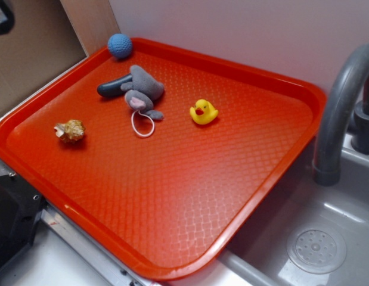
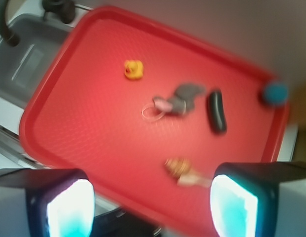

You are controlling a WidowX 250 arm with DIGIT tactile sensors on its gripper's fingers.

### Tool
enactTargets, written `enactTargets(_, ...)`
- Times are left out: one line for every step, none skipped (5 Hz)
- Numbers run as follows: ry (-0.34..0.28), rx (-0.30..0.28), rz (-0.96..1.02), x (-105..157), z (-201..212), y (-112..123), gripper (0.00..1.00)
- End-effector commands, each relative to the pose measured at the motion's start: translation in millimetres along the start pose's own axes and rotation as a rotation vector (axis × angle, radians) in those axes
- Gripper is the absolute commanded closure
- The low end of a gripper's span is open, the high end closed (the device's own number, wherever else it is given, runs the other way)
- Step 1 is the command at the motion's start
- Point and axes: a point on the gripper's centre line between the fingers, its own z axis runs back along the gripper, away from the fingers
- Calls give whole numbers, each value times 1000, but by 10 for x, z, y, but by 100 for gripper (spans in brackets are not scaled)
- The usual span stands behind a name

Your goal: Grab the yellow duck.

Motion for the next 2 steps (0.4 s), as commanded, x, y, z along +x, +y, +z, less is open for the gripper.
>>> enactTargets(-90, -20, -145, 589, -658, 23, 0)
enactTargets(-68, -67, -206, 793, -1009, -42, 0)
